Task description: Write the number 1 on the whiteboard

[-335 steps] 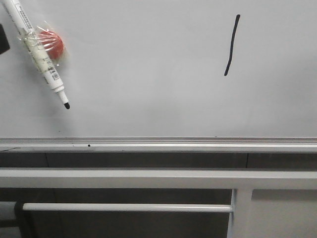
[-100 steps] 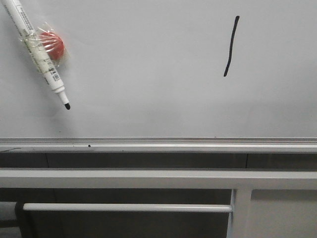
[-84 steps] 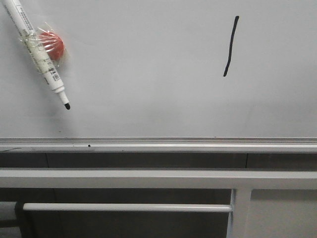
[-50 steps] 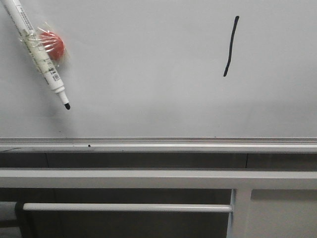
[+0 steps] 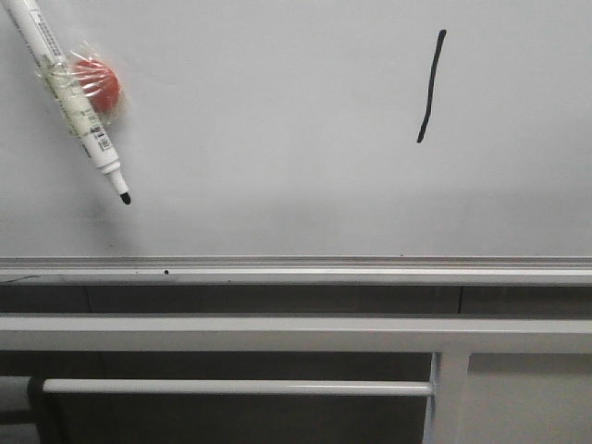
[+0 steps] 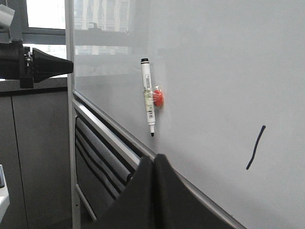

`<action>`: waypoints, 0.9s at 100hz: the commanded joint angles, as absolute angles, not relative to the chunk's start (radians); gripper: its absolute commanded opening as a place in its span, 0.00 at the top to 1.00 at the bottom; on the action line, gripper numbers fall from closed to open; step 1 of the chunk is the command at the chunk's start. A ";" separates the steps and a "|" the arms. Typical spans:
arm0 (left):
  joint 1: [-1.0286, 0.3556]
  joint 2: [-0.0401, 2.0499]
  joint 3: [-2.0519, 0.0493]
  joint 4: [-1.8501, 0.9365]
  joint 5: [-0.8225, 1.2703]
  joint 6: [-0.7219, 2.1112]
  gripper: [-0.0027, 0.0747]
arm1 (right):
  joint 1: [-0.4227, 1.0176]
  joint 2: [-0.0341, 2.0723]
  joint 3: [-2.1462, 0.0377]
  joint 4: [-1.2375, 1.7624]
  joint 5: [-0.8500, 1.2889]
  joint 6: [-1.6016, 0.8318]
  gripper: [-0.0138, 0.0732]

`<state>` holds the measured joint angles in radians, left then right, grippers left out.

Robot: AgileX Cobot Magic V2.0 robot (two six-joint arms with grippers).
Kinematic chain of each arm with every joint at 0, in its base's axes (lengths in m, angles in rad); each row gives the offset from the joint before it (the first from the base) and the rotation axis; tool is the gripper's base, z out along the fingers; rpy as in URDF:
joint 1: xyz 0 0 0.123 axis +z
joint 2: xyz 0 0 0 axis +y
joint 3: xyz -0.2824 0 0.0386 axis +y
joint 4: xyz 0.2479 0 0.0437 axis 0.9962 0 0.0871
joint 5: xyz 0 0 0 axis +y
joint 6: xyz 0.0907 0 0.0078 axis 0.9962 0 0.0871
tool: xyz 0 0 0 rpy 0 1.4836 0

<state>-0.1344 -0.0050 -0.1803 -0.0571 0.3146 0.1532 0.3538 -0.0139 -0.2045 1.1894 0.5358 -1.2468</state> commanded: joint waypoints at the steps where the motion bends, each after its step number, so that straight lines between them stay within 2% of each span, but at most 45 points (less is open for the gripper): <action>1: -0.094 -0.027 -0.150 -0.024 0.152 0.058 0.99 | 0.351 -0.024 -0.239 1.229 0.506 -1.255 0.91; 27: -0.037 -0.027 0.013 -0.065 0.099 0.014 0.99 | 0.351 -0.024 -0.239 1.229 0.506 -1.255 0.91; 60: -0.037 -0.027 0.011 -0.071 0.262 0.023 0.99 | 0.351 -0.024 -0.239 1.229 0.506 -1.255 0.91; 90: -0.031 -0.027 0.013 -0.077 0.260 0.025 0.99 | 0.351 -0.024 -0.239 1.229 0.506 -1.255 0.91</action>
